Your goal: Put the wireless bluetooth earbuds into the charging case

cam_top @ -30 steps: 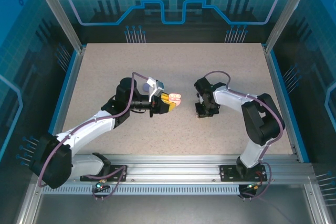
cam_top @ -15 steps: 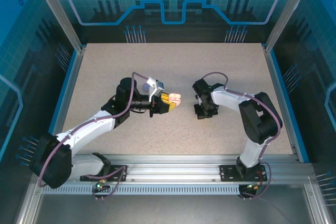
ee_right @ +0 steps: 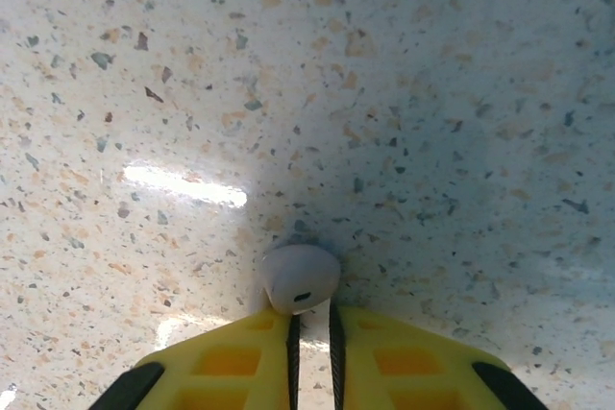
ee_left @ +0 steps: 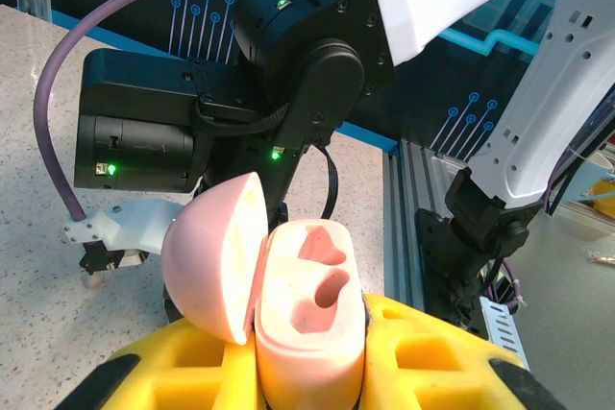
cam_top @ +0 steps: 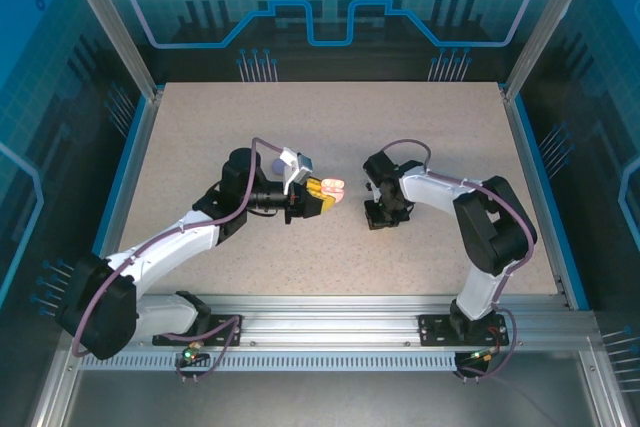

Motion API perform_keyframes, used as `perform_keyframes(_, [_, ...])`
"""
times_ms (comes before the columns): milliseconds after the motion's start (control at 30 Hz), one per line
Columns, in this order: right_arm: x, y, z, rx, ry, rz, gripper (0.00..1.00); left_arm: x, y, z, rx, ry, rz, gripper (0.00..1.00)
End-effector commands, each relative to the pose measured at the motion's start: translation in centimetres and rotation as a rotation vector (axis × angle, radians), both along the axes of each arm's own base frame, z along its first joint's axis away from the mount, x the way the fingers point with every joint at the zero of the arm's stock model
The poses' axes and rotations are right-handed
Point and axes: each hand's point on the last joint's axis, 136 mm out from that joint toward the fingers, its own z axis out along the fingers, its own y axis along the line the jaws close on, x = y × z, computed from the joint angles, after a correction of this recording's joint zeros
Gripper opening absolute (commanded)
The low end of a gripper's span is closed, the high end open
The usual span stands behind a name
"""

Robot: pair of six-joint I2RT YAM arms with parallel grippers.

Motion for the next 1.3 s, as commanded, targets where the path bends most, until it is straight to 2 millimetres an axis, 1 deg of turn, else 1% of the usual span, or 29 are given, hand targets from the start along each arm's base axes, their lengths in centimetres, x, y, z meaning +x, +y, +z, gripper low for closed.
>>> perform_keyframes(0, [-0.7, 0.6, 0.9, 0.018, 0.007, 0.011, 0.21, 0.3, 0.2, 1.9, -0.014, -0.077, 0.008, 0.08])
perform_keyframes(133, [-0.3, 1.0, 1.9, 0.040, -0.014, 0.011, 0.27, 0.3, 0.2, 1.9, -0.014, -0.075, 0.008, 0.08])
perform_keyframes(267, [0.2, 1.3, 2.3, 0.056, -0.025, 0.002, 0.31, 0.2, 0.3, 2.1, -0.016, -0.081, 0.008, 0.08])
perform_keyframes(433, [0.9, 1.6, 2.1, 0.056, -0.021, -0.023, 0.33, 0.2, 0.3, 2.0, -0.013, -0.079, 0.007, 0.08])
perform_keyframes(567, [1.4, 1.3, 1.8, 0.029, -0.021, -0.066, 0.34, 0.2, 0.3, 2.0, -0.010, -0.077, 0.006, 0.08])
perform_keyframes(800, [1.5, 0.5, 1.5, -0.018, -0.020, -0.116, 0.41, 0.1, 0.3, 1.8, -0.003, -0.078, 0.003, 0.08])
perform_keyframes(933, [1.3, 0.8, 1.2, -0.011, -0.005, -0.111, 0.41, 0.3, 0.2, 1.8, -0.003, -0.076, 0.005, 0.08])
perform_keyframes(1100, [1.2, 1.4, 0.7, -0.008, 0.015, -0.100, 0.39, 0.3, 0.2, 1.7, -0.004, -0.074, 0.002, 0.08])
perform_keyframes(1267, [1.2, 1.4, 0.3, -0.029, 0.022, -0.102, 0.37, 0.3, 0.2, 1.7, -0.003, -0.075, 0.001, 0.07])
